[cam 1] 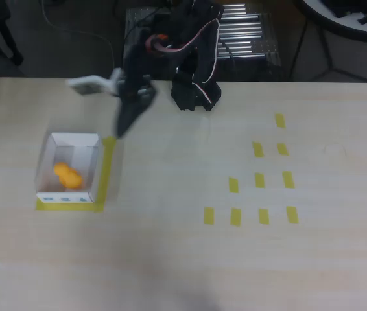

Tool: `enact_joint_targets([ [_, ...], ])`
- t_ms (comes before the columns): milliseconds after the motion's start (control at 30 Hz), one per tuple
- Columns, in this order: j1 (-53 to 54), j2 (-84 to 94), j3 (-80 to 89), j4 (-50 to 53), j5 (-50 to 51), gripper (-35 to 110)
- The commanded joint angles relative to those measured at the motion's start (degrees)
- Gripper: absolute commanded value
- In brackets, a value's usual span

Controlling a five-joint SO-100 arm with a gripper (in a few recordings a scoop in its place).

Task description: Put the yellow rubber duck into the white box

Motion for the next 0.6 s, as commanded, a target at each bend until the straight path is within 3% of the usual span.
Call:
enact_joint_targets([
  [0, -15.73, 26.28, 18.72, 12.04, 12.39, 0],
  [167, -21.97, 37.35, 33.93, 20.48, 19.16, 0],
  [567, -19.78, 48.6, 47.99, 23.91, 19.42, 0],
])
